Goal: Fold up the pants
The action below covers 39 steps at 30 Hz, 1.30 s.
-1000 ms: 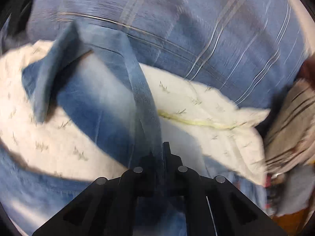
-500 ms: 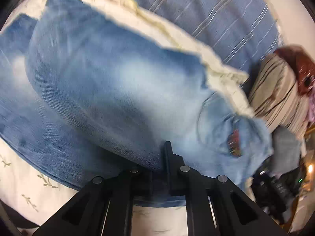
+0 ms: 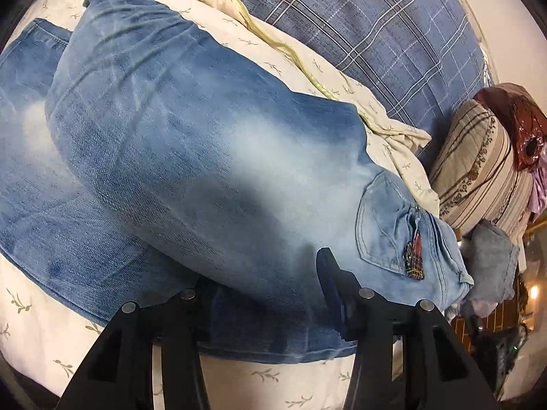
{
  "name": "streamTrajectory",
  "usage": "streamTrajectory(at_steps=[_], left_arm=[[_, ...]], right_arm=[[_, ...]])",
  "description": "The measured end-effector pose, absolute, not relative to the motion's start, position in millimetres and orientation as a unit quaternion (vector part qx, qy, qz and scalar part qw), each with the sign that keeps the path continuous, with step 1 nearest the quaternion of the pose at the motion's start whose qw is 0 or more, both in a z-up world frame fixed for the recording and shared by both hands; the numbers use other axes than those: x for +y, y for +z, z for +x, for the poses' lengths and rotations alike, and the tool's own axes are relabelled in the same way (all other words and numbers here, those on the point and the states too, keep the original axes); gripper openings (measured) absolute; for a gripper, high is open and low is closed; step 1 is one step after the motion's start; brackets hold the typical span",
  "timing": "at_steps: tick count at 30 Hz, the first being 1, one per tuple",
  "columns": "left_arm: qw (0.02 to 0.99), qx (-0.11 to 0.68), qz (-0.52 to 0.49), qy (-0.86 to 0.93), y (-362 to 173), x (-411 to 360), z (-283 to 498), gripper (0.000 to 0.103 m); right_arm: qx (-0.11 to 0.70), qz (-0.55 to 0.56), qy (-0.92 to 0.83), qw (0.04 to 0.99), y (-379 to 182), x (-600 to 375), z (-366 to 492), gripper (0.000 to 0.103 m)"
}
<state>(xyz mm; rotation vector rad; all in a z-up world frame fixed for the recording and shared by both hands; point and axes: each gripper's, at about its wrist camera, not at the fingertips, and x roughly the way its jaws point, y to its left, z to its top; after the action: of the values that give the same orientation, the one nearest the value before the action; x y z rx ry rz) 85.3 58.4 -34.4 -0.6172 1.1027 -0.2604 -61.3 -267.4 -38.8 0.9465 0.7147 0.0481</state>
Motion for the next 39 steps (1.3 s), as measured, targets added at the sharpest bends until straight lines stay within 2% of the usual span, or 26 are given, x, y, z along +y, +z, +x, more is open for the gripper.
streamTrajectory(at_steps=[5, 6, 7, 9, 11, 12, 13, 17, 19, 21, 23, 24, 26, 27, 28, 29, 30, 32, 34, 39], left_arm=[[0.807, 0.508, -0.278, -0.114, -33, 58, 92, 0.046], [0.806, 0.509, -0.278, -0.113, -34, 56, 94, 0.045], [0.805, 0.511, -0.280, -0.113, -35, 56, 97, 0.043], [0.797, 0.510, -0.299, -0.124, -37, 63, 100, 0.043], [0.797, 0.500, -0.315, -0.121, -36, 73, 99, 0.033], [0.799, 0.495, -0.319, -0.123, -35, 78, 98, 0.016], [0.804, 0.485, -0.320, -0.124, -31, 81, 95, 0.007], [0.813, 0.408, -0.365, -0.200, 3, 101, 54, 0.005], [0.829, 0.417, -0.319, -0.195, 2, 98, 35, 0.006], [0.826, 0.455, -0.271, -0.192, -20, 84, 34, 0.007], [0.813, 0.502, -0.238, -0.175, -49, 70, 39, 0.008], [0.814, 0.509, -0.226, -0.167, -57, 65, 40, 0.008], [0.822, 0.502, -0.213, -0.164, -53, 63, 38, 0.014], [0.824, 0.499, -0.206, -0.171, -48, 62, 37, 0.023], [0.828, 0.494, -0.197, -0.178, -40, 63, 35, 0.035], [0.832, 0.489, -0.194, -0.179, -33, 63, 32, 0.039], [0.836, 0.480, -0.196, -0.181, -26, 70, 27, 0.044], [0.838, 0.460, -0.223, -0.191, -15, 87, 18, 0.046], [0.843, 0.438, -0.258, -0.178, -3, 109, 14, 0.057], [0.854, 0.411, -0.307, -0.088, 21, 182, 41, 0.060]], right_arm=[[0.352, 0.443, 0.008, 0.824, -38, -274, -23, 0.063], [0.353, 0.445, 0.003, 0.823, -38, -279, -18, 0.048], [0.352, 0.445, -0.006, 0.823, -39, -286, -15, 0.027], [0.347, 0.433, -0.016, 0.832, -38, -294, -15, 0.016], [0.337, 0.430, 0.002, 0.838, -33, -296, -22, 0.015], [0.328, 0.425, 0.020, 0.843, -26, -294, -26, 0.014], [0.321, 0.423, 0.033, 0.847, -19, -293, -30, 0.014], [0.292, 0.409, 0.070, 0.862, 6, -287, -47, 0.014], [0.310, 0.402, 0.049, 0.860, 2, -288, -53, 0.014], [0.352, 0.393, 0.004, 0.849, -15, -287, -53, 0.015], [0.412, 0.346, -0.065, 0.840, -37, -280, -45, 0.024], [0.424, 0.333, -0.077, 0.839, -41, -277, -42, 0.029], [0.398, 0.317, -0.070, 0.858, -23, -270, -46, 0.030], [0.382, 0.304, -0.078, 0.870, -13, -267, -49, 0.044], [0.357, 0.276, -0.108, 0.886, 2, -263, -56, 0.068], [0.320, 0.246, -0.145, 0.904, 21, -256, -68, 0.074], [0.303, 0.236, -0.149, 0.911, 30, -253, -75, 0.075], [0.271, 0.222, -0.127, 0.928, 50, -237, -85, 0.075], [0.258, 0.224, -0.055, 0.938, 61, -217, -83, 0.075], [0.352, 0.178, 0.171, 0.903, 45, -123, -18, 0.075]])
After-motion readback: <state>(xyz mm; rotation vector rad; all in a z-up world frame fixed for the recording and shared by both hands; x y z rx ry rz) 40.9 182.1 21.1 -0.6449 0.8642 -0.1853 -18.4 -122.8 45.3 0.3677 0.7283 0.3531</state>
